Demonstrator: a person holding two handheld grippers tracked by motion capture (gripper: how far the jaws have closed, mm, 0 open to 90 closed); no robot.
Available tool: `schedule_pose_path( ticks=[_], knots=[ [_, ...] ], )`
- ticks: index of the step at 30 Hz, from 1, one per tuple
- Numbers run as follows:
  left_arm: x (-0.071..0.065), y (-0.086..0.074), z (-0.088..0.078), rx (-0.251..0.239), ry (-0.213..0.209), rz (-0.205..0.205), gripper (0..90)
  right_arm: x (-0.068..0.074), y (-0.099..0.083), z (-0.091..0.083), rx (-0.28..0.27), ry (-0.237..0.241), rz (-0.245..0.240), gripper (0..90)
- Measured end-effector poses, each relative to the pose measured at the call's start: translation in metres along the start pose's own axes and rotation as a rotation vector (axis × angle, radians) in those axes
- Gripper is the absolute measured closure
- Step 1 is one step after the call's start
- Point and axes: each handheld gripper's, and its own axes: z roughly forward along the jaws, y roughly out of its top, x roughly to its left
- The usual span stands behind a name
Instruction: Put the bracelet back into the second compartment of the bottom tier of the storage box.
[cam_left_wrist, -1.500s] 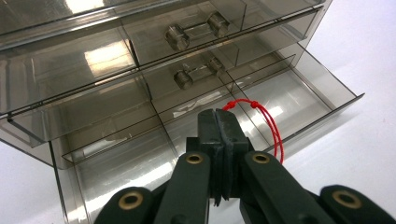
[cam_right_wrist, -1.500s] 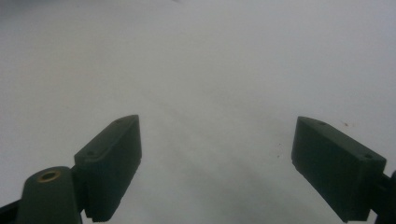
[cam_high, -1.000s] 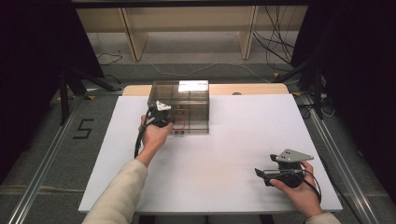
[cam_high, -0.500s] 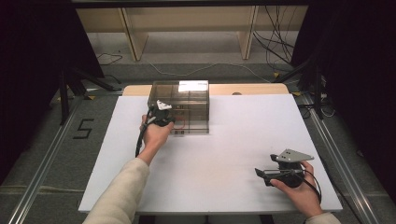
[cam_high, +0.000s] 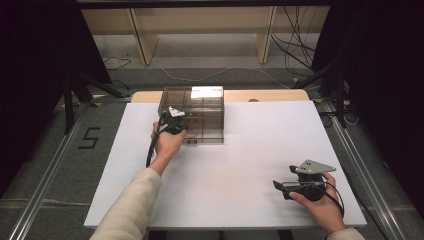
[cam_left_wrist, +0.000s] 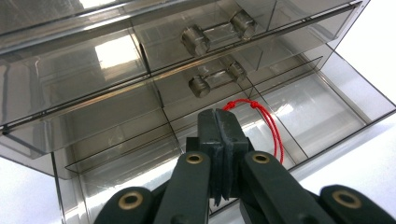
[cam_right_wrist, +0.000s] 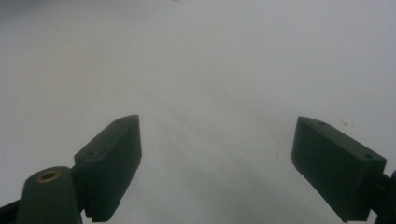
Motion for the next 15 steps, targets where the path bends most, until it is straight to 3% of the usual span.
schedule_pose_path(
  ticks=[15],
  knots=[
    [0.0002, 0.0020, 0.0043, 0.008, 0.010, -0.001, 89.9, -0.0001, -0.0001, 0.0000, 0.000, 0.000, 0.001, 16.8]
  ],
)
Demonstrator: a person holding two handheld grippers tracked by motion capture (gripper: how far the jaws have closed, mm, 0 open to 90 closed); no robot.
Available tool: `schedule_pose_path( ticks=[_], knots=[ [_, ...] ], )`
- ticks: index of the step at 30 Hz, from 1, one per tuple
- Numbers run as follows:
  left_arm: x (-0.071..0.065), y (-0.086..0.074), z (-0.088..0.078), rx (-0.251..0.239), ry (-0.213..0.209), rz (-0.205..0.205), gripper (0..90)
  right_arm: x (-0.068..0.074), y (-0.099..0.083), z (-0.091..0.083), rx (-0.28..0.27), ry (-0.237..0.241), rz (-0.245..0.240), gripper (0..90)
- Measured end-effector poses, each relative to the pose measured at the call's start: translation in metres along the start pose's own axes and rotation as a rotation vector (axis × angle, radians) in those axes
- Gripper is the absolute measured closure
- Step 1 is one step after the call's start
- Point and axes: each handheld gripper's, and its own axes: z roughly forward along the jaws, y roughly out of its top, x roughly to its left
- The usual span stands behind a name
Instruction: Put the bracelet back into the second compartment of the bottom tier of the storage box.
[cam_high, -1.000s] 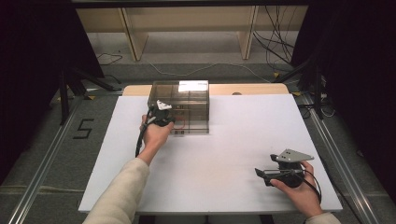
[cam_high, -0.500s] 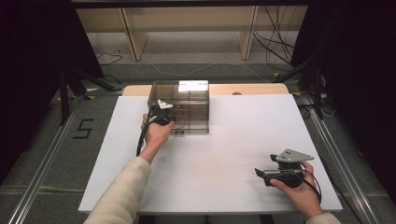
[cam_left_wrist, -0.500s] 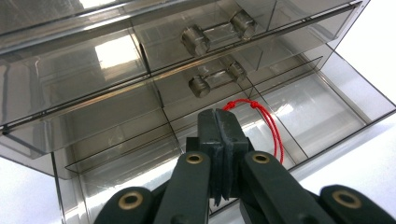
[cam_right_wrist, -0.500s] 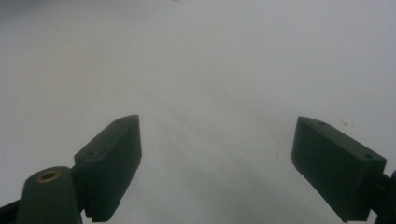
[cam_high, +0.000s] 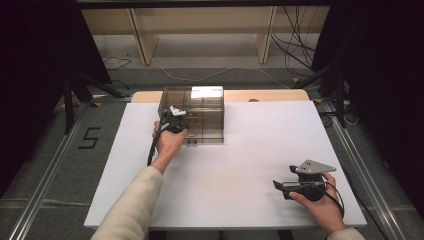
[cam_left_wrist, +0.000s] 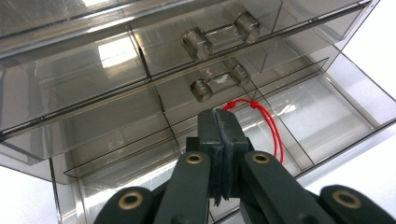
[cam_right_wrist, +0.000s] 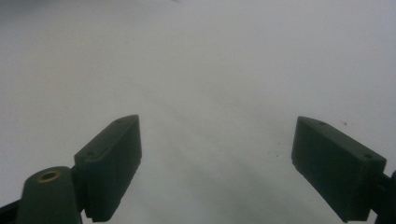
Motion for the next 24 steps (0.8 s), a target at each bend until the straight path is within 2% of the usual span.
schedule_pose_path(
  ticks=[24],
  knots=[
    [-0.0026, 0.0002, 0.0069, 0.018, 0.010, 0.017, 89.9, -0.0001, 0.0000, 0.0000, 0.001, 0.001, 0.000, 16.8]
  ],
)
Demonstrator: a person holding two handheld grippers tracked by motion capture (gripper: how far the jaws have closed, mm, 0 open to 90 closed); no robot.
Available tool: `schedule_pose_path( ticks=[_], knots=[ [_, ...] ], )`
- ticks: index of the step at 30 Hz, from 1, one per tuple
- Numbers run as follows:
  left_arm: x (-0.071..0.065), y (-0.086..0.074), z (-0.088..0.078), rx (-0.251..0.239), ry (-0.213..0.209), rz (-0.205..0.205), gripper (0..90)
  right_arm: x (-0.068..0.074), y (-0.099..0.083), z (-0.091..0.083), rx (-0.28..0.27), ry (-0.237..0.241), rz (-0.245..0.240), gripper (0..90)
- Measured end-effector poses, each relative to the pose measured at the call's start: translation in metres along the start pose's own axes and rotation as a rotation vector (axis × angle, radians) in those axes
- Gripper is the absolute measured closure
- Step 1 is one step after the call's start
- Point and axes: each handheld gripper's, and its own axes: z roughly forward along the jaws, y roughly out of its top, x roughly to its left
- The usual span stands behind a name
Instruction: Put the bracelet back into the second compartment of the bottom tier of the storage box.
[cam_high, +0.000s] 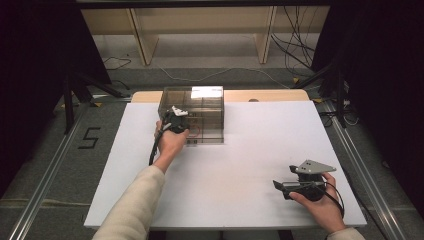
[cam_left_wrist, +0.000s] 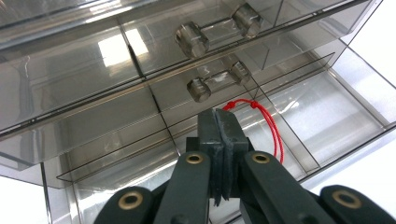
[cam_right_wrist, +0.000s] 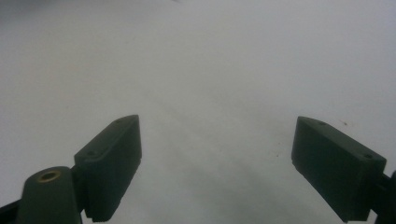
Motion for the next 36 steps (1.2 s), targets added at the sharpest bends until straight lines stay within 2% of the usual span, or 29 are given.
schedule_pose_path(
  ticks=[36],
  knots=[
    [-0.001, -0.003, 0.012, 0.034, 0.011, 0.007, 89.8, 0.000, 0.000, 0.000, -0.003, 0.001, -0.005, 16.8]
  ],
)
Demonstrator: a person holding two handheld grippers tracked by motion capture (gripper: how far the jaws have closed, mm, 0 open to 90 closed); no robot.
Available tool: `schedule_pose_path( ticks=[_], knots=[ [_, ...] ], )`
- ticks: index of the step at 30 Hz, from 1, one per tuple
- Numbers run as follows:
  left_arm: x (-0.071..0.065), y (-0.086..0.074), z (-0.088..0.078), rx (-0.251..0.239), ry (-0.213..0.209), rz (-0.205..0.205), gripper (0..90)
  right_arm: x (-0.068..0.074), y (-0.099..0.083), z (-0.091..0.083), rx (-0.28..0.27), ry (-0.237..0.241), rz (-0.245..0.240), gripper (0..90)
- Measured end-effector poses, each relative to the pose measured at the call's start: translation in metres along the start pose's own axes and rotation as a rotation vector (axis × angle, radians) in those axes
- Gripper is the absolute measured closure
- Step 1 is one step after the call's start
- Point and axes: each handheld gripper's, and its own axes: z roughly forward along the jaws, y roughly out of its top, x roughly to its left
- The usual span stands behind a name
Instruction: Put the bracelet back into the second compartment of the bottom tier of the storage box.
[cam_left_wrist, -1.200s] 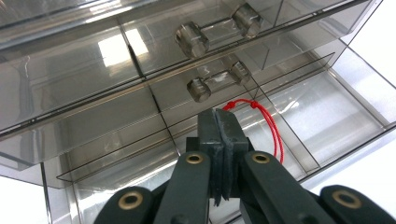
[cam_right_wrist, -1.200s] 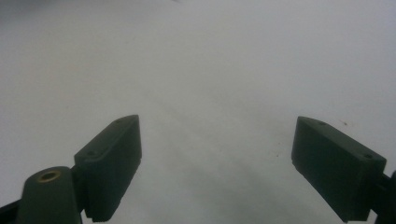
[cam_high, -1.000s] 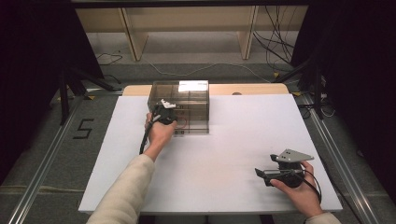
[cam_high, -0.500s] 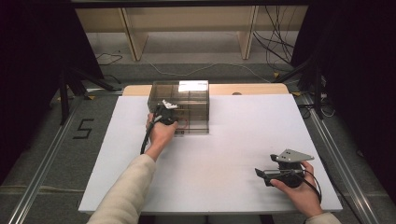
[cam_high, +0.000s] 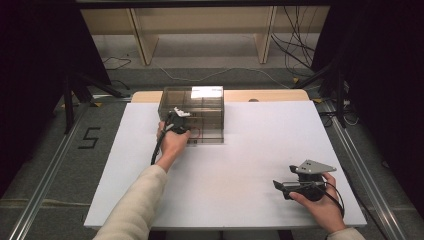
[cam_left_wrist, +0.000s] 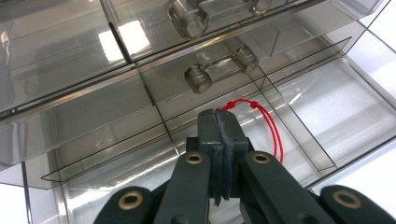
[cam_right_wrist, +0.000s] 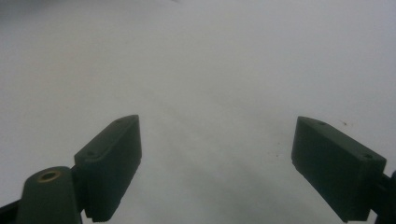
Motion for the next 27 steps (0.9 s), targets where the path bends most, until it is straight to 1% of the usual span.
schedule_pose_path(
  ticks=[5, 8, 12, 14, 27],
  knots=[
    [-0.0006, -0.0002, 0.0014, -0.001, 0.003, -0.003, 89.9, 0.0000, 0.0000, -0.0001, 0.001, 0.000, 0.000, 16.8],
    [-0.0012, -0.0002, 0.0023, 0.001, 0.002, 0.001, 89.8, -0.0001, -0.0001, 0.0003, -0.004, 0.001, -0.001, 16.8],
    [-0.0011, -0.0005, 0.0036, 0.007, 0.005, 0.004, 89.8, 0.0002, 0.0001, -0.0003, 0.007, -0.002, 0.003, 16.8],
    [-0.0008, -0.0009, 0.0043, 0.010, 0.006, 0.004, 89.8, -0.0001, 0.0000, 0.0001, 0.000, 0.000, 0.000, 16.8],
    [-0.0019, -0.0022, 0.0086, 0.028, 0.013, 0.020, 89.8, 0.0002, 0.0001, -0.0002, 0.007, -0.002, 0.004, 16.8]
  ],
)
